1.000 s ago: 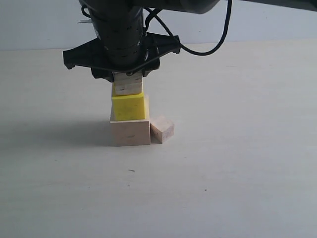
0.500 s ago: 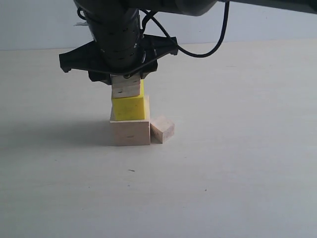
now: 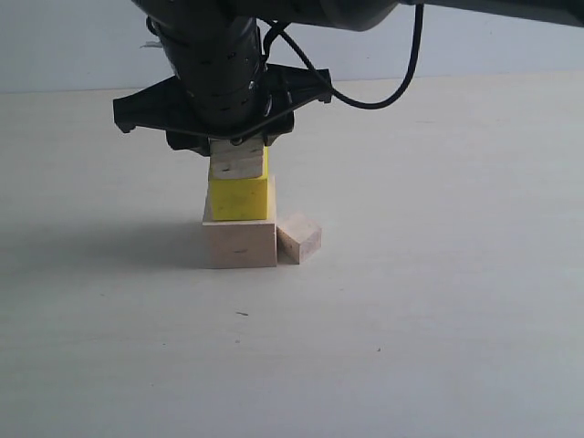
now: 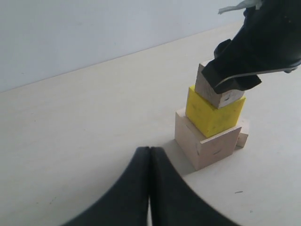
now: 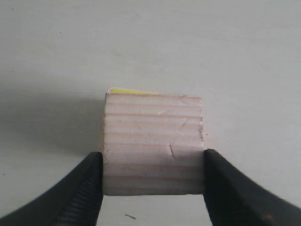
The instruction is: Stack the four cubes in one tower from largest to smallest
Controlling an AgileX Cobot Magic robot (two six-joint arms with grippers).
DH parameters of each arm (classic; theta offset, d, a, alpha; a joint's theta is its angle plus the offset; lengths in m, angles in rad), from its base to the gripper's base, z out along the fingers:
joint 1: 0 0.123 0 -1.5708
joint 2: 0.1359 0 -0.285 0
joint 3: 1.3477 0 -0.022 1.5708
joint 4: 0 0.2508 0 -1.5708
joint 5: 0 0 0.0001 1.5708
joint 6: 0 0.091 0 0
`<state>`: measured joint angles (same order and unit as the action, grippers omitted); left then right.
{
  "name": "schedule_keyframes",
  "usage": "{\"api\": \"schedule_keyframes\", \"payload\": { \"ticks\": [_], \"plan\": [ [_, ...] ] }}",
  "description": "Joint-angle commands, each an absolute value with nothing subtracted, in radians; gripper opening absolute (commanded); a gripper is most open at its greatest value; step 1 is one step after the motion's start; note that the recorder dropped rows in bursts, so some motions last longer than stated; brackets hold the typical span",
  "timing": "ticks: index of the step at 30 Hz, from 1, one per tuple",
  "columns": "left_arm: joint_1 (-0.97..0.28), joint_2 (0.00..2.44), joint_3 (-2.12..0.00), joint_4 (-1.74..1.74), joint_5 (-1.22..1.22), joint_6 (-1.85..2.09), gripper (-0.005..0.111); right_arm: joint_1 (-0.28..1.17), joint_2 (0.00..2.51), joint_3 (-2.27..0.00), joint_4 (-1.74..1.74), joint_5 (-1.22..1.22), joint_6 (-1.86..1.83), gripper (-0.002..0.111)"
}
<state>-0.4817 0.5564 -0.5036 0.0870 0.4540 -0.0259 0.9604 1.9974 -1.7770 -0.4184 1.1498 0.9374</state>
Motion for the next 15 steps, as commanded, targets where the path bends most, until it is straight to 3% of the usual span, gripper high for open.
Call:
{"api": "schedule_keyframes", "payload": {
  "ticks": [1, 15],
  "plan": [
    [-0.478, 0.552, -0.5, 0.077, 0.445, -0.034, 0.0, 0.964, 2.004, -1.779, -0.425, 1.159, 0.952, 0.0],
    [-0.478, 0.523, -0.5, 0.077, 0.445, -0.034, 0.0, 0.964, 2.004, -1.779, -0.421, 1.153, 0.968, 0.0]
  ]
}}
